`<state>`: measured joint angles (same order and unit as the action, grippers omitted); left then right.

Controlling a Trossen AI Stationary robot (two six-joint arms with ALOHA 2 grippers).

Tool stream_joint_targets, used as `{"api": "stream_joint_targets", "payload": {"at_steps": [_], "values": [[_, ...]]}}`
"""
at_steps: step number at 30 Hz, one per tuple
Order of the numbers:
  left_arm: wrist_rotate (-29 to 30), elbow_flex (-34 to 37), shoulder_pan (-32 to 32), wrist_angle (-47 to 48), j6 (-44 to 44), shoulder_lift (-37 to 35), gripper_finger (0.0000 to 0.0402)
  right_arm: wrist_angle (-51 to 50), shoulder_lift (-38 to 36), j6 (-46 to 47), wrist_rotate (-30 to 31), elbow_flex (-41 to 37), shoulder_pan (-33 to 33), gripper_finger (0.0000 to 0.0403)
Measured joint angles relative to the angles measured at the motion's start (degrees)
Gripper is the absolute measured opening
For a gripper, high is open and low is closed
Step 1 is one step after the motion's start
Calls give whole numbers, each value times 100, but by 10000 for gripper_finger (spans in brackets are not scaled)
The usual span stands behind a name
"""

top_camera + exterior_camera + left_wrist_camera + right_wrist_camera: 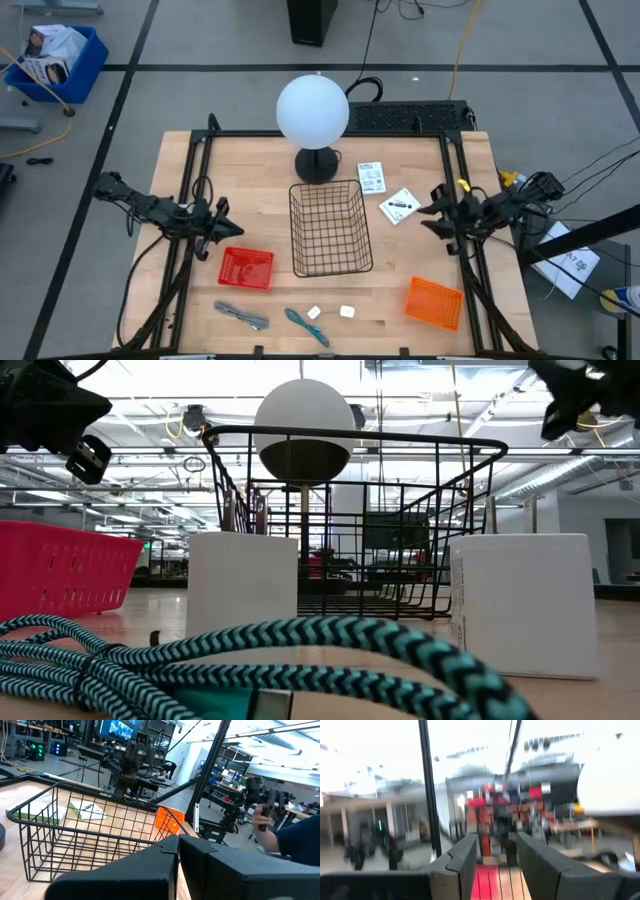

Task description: Pick and place items into bin

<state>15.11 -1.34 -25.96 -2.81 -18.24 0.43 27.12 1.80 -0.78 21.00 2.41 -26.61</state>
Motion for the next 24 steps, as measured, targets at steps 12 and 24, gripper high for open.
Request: {"api": "stream_joint_targets", "payload": {"at_steps": [12, 24], "values": [[0, 0, 0, -26, -1, -2, 17, -127, 311, 1254, -98, 1, -2, 132], [330, 0, 0, -239, 222, -1, 17, 1807, 2403, 1228, 162, 21, 0, 132]]}}
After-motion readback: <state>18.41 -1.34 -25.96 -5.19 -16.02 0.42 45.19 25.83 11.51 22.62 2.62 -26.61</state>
